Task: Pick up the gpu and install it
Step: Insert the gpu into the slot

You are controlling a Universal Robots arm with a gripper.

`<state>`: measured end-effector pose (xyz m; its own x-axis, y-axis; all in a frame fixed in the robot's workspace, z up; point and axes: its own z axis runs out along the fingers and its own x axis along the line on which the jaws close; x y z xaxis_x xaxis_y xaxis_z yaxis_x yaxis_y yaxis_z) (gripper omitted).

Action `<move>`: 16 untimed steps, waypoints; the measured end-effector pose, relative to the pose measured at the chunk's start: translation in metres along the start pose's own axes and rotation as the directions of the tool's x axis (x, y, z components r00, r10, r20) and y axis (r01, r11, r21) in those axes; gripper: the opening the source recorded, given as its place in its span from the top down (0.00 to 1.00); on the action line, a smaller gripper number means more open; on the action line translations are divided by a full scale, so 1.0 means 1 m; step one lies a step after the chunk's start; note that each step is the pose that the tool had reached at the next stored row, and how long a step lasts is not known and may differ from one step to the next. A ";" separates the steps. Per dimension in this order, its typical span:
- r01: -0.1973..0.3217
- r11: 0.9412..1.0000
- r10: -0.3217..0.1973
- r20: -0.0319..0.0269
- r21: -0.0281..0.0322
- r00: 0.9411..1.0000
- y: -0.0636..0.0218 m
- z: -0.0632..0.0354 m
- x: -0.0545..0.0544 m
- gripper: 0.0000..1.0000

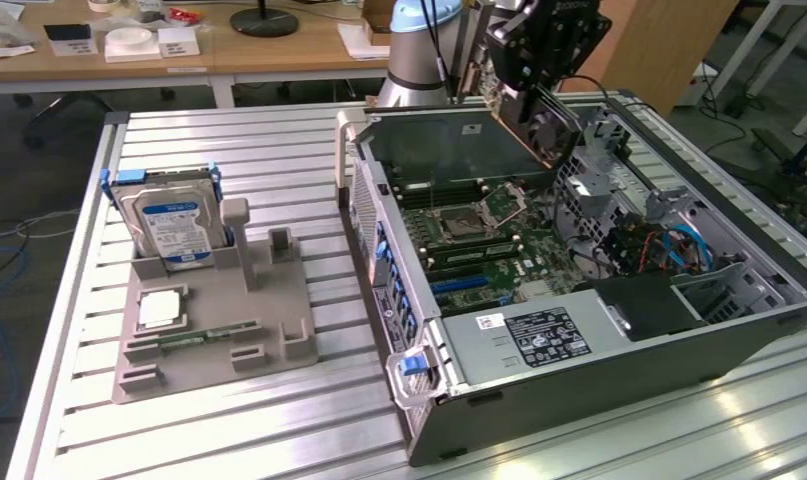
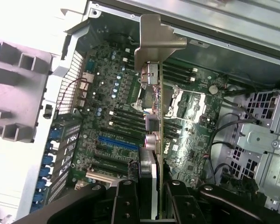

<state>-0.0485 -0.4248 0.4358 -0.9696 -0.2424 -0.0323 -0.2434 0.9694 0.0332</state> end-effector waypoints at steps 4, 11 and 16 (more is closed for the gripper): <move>0.040 0.999 -0.040 -0.001 -0.001 0.999 0.0000 0.0000 0.000 0.72; 0.116 0.993 -0.116 -0.004 -0.004 0.993 -0.0001 0.0000 0.000 0.72; 0.168 0.986 -0.168 -0.005 -0.006 0.986 -0.0004 0.0000 0.000 0.72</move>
<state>-0.0486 -0.4253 0.4358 -0.9152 -0.4017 -0.0323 -0.4027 0.9147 0.0332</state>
